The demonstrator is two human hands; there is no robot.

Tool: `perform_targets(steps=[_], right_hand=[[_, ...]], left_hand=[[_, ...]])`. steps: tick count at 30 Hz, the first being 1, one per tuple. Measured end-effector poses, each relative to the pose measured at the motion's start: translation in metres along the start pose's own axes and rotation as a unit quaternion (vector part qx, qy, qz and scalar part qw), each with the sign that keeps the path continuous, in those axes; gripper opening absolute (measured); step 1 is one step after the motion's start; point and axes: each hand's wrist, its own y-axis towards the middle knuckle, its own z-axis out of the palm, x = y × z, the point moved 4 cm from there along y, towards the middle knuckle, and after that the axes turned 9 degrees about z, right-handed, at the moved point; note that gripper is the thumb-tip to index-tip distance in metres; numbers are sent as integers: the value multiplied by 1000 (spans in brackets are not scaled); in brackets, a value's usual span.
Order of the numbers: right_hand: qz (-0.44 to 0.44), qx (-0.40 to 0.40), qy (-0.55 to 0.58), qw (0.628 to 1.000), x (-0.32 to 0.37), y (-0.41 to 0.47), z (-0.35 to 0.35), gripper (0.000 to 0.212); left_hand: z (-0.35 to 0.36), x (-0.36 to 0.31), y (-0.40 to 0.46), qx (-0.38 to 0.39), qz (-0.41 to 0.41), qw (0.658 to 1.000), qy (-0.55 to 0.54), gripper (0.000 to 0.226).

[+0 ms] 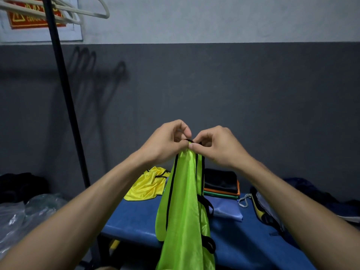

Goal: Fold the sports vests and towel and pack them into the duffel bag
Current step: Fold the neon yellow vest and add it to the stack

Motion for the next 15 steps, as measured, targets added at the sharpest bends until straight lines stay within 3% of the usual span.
perform_targets(steps=[3,6,11,15], right_hand=[[-35,-28,-52,998,8,-6,0,15],[-7,-31,23,999,4,-7,2,17],[53,78,284,954,0,-4,-4,16],[58,168,327,928,8,-9,-16,15]], left_hand=[[1,3,-5,-32,24,996,83,15],[6,3,-9,-17,33,989,140,9],[4,3,-14,76,41,996,0,9],[11,4,-18,154,25,981,-117,23]])
